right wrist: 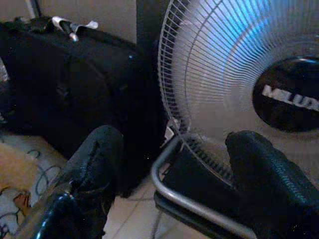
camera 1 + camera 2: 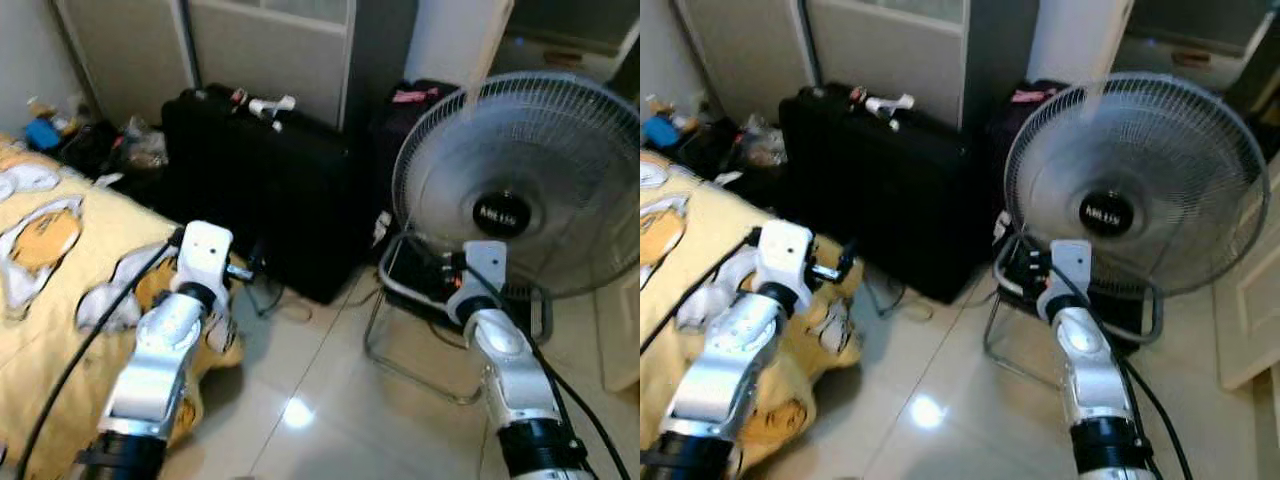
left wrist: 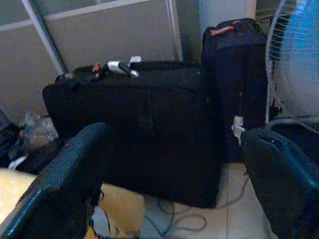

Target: Clean up the room

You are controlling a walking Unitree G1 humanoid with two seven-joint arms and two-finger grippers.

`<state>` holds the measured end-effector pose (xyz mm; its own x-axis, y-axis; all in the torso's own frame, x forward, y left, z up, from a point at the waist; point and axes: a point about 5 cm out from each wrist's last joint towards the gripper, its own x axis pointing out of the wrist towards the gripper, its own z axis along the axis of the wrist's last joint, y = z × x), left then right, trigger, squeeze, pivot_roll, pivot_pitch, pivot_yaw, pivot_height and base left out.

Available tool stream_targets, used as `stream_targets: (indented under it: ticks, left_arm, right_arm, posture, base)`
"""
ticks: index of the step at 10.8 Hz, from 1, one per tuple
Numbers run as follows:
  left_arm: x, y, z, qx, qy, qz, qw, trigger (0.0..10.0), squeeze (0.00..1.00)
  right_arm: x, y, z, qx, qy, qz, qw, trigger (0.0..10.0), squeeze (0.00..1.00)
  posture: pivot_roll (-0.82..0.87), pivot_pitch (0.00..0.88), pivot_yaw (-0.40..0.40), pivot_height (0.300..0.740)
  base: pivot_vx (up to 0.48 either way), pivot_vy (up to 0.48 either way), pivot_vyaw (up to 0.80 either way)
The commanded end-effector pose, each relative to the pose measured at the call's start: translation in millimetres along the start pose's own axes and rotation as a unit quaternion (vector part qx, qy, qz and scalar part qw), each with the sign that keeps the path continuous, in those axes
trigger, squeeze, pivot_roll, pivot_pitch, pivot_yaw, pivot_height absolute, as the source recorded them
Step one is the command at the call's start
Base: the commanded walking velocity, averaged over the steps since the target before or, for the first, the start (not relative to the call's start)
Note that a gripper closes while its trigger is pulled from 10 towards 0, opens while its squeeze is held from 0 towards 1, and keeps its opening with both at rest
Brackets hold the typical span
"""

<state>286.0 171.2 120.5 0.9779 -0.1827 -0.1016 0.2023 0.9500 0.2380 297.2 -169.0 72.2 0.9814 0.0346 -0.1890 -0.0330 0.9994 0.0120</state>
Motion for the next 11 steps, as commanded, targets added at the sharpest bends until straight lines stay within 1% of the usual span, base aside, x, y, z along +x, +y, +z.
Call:
stream_targets:
  ticks: [1, 3, 5, 6, 7, 8, 9, 11]
  left_arm:
    - [-2.3, 5.0, -4.7, 0.004, 0.007, 0.002, 1.000, 10.0, 0.60]
    - [-4.5, 10.8, -8.7, 0.008, 0.010, 0.006, 1.000, 10.0, 0.60]
    - [-5.0, 16.3, -8.4, 0.009, 0.007, 0.015, 1.000, 10.0, 0.60]
    - [-5.1, 18.1, -8.6, 0.003, 0.003, 0.018, 1.000, 10.0, 0.60]
    - [-6.3, 19.1, -8.7, -0.009, -0.004, 0.016, 1.000, 10.0, 0.60]
    - [-7.5, 19.0, -8.5, -0.010, -0.008, 0.011, 1.000, 10.0, 0.60]
    - [-10.7, 18.6, -8.3, -0.015, -0.015, -0.001, 1.000, 10.0, 0.60]
    - [-16.6, 20.7, -11.1, -0.018, -0.015, 0.001, 1.000, 10.0, 0.58]
  right_arm:
    - [1.2, 6.2, 3.3, 0.006, -0.009, 0.009, 1.000, 10.0, 0.00]
    - [0.5, 5.4, 3.1, 0.006, -0.014, 0.010, 1.000, 10.0, 0.00]
    - [0.2, 5.0, 3.4, 0.009, -0.018, 0.004, 1.000, 10.0, 0.00]
    - [-0.1, 7.9, 5.2, 0.012, -0.028, 0.010, 0.999, 10.0, 0.00]
    - [-2.1, 12.1, 11.6, 0.014, -0.060, 0.023, 0.998, 10.0, 0.00]
    - [-3.8, 14.2, 15.0, 0.010, -0.076, 0.032, 0.997, 10.0, 0.00]
    - [-7.1, 15.1, 19.8, -0.004, -0.101, 0.034, 0.994, 10.0, 0.00]
    - [-12.1, 16.6, 19.4, -0.001, -0.110, 0.041, 0.993, 10.0, 0.00]
  posture:
    - [-0.07, 0.000, -0.026, 0.740]
    - [-0.07, 0.000, -0.028, 0.740]
    - [-0.07, 0.000, -0.031, 0.740]
    - [-0.07, 0.000, -0.037, 0.740]
    - [-0.06, 0.000, -0.039, 0.740]
    - [-0.06, 0.000, -0.041, 0.740]
    - [-0.06, 0.000, -0.046, 0.740]
    - [-0.06, 0.000, -0.054, 0.740]
  base:
    - [0.412, 0.000, -0.77]
    - [0.411, 0.000, -0.77]
    - [0.414, 0.000, -0.77]
    - [0.412, 0.000, -0.77]
    - [0.412, 0.000, -0.76]
    - [0.409, 0.000, 0.00]
    - [0.390, 0.000, 0.00]
    - [0.000, 0.000, 0.00]
